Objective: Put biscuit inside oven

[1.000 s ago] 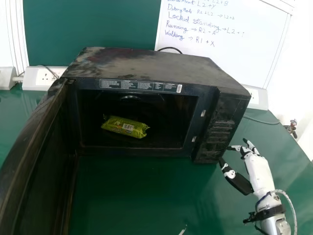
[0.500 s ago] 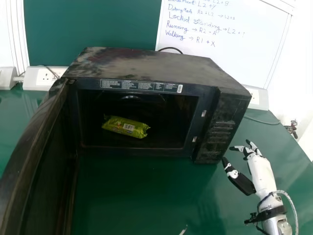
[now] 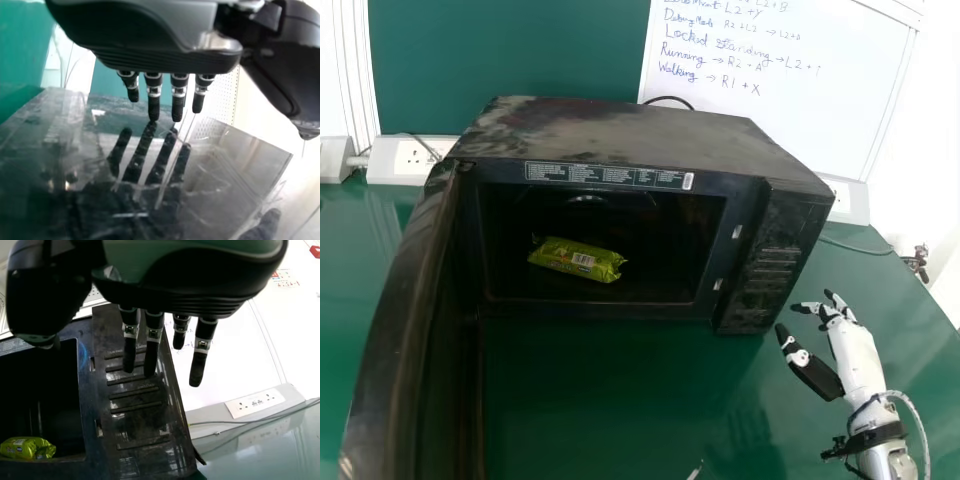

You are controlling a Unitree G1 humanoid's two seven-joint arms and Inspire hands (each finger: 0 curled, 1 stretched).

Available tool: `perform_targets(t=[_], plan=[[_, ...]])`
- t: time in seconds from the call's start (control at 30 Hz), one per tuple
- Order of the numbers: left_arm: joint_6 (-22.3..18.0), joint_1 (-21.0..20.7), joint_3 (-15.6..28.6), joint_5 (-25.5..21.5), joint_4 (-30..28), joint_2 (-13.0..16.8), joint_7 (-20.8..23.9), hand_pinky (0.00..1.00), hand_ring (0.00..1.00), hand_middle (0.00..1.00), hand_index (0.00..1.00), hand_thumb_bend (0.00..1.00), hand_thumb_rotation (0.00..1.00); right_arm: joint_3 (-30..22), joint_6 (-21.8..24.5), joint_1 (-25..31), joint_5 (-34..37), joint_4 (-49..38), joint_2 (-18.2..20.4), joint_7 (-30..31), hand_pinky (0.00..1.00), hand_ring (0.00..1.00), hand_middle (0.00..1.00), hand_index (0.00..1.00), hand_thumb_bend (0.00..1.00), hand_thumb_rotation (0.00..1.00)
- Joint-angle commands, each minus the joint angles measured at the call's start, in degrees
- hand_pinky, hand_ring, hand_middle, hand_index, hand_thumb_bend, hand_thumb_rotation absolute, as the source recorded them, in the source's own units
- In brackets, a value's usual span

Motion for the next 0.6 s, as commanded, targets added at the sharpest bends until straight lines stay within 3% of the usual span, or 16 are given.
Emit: perform_targets(t=[0.0, 0.27, 0.57], plan=[[-1.77, 0.22, -1.25, -0.21, 1.47, 0.43, -0.07, 0.82, 0.92, 0.95, 1.0, 1.0, 0.58, -0.71, -0.06, 0.36, 0.06, -0.31, -0.67, -0.65, 0.64, 0.75, 0.77, 0.76, 0.74, 0.57], [-6.33, -1.05, -2.09, 1.47, 5.41, 2.11, 0.79, 0.85, 0.93, 0.96, 1.0, 0.98, 0.53, -1.32, 0.63, 1.07, -0.03, -0.82, -0.69, -0.58, 0.66, 0.76, 0.77, 0.77, 0.75, 0.58], [-6.43, -1.53, -2.45, 6.79, 5.67, 2.99, 5.28, 0.87, 0.94, 0.97, 0.99, 1.0, 0.52, -1.29, -0.87, 0.98, -0.13, 0.29, -1.01, -1.91, 0.68, 0.76, 0.77, 0.76, 0.74, 0.55]])
